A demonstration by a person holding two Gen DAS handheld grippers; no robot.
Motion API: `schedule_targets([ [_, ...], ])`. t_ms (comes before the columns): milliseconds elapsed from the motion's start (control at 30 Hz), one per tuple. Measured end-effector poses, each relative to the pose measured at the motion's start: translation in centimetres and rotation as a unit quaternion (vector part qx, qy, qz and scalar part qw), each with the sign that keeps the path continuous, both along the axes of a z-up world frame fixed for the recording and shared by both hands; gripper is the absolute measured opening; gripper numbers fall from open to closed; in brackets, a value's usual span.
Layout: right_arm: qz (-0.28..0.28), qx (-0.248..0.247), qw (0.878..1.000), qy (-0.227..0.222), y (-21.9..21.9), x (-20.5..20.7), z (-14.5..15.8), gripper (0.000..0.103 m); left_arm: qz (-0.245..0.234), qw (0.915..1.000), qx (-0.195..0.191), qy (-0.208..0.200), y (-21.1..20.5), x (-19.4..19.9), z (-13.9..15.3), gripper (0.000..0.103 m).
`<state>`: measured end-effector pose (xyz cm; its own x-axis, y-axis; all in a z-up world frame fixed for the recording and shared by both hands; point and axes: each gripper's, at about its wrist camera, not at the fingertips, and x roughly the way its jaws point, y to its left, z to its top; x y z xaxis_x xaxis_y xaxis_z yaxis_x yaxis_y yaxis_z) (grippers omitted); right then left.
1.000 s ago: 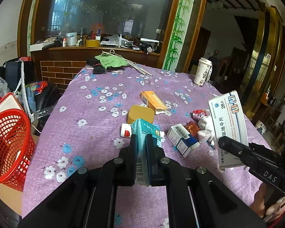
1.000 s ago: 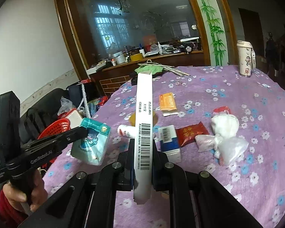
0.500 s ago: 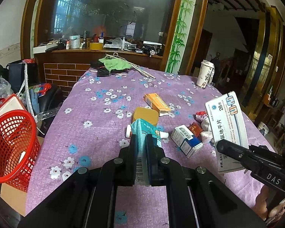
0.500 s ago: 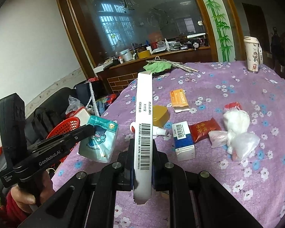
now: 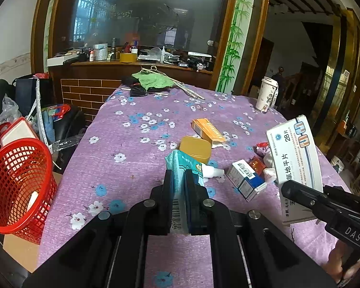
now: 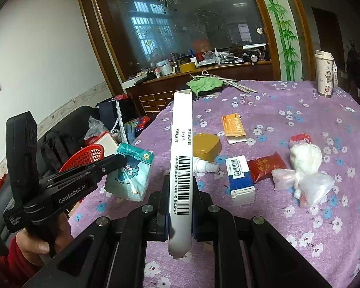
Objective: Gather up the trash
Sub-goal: 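Lift the white box and teal wipes pack up off the table, then carry the white box and teal wipes pack over the red basket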
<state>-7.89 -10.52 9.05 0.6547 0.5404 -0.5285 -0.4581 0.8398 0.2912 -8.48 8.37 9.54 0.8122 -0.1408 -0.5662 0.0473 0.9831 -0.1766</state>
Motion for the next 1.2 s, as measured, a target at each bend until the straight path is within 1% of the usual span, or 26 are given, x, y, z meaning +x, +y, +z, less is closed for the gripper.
schedule_targets([
  [333,0.013,0.012,1.000,0.007,0.4,0.3,-0.3,0.014,0.014,0.9999,0.004,0.003,1.0,-1.2,0.2,0.008],
  [400,0.019,0.012,1.000,0.011,0.7,0.2,-0.4,0.014,0.016,0.9999,0.001,0.001,1.2,-1.3,0.4,0.008],
  [567,0.018,0.006,1.000,0.006,0.7,0.0,0.0,0.014,0.022,0.9998,-0.006,0.000,2.1,-1.2,0.6,0.008],
  [833,0.024,-0.002,1.000,0.006,1.7,0.2,0.5,0.014,0.050,0.9986,-0.009,-0.015,5.2,-1.9,1.9,0.008],
  [1033,0.048,0.003,0.999,0.017,3.2,0.6,1.1,0.014,0.072,0.9971,-0.016,-0.021,7.9,-2.4,2.6,0.008],
  [1200,0.071,-0.005,0.997,0.021,5.1,0.6,1.3,0.014,0.091,0.9951,-0.030,-0.024,10.5,-3.1,3.3,0.008],
])
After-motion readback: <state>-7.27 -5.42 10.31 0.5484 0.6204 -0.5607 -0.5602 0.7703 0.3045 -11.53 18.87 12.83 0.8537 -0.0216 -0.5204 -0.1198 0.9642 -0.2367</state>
